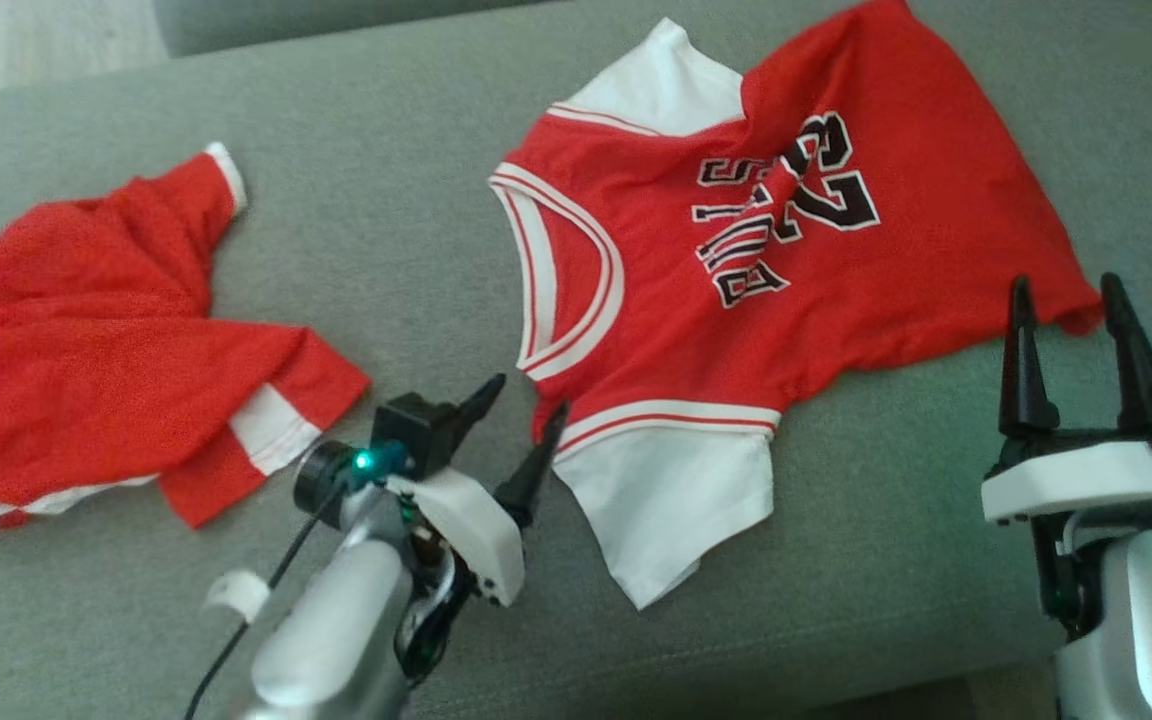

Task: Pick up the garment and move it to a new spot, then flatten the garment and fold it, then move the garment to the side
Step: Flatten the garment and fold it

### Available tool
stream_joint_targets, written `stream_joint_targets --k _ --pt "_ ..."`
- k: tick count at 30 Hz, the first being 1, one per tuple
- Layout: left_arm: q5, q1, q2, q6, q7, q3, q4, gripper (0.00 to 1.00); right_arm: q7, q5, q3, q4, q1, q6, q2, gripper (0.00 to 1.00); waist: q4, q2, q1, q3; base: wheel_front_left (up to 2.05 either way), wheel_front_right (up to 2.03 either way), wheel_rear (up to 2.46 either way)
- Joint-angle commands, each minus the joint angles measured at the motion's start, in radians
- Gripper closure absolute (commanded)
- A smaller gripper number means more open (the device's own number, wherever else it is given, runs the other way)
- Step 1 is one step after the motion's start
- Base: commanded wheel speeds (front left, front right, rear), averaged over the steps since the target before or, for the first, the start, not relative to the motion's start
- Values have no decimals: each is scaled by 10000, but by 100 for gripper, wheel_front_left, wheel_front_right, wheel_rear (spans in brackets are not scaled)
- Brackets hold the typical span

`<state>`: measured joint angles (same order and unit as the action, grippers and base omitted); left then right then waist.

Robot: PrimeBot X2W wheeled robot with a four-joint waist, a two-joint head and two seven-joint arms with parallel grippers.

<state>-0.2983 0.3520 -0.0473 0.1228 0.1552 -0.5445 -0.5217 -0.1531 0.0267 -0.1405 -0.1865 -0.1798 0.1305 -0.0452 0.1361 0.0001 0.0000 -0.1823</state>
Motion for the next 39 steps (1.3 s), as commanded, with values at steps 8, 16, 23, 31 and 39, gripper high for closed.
stream_joint_targets --k 8,16,23,31,39 --pt "-265 1322 -30 -152 -403 113 -1433 0 -24 276 286 651 -553 2 -51 0 614 -1 0 -701 0 0 0" --pt "-926 1778 -30 -3 -296 -437 -2011 100 -104 370 226 613 -618 2 -51 0 814 -1 0 -795 0 0 0" --pt "-970 2344 -219 -331 543 -42 -2310 100 -155 405 167 533 -660 2 -51 0 800 -1 0 -721 0 0 0" --pt "-782 3134 -826 -950 1023 688 -2025 100 -213 471 229 499 -732 2 -51 0 746 -1 0 -720 0 0 0" --pt "-431 3429 -1032 -1218 1062 1024 -1939 0 -223 528 419 326 -778 2 -51 0 731 -1 0 -787 0 0 0"
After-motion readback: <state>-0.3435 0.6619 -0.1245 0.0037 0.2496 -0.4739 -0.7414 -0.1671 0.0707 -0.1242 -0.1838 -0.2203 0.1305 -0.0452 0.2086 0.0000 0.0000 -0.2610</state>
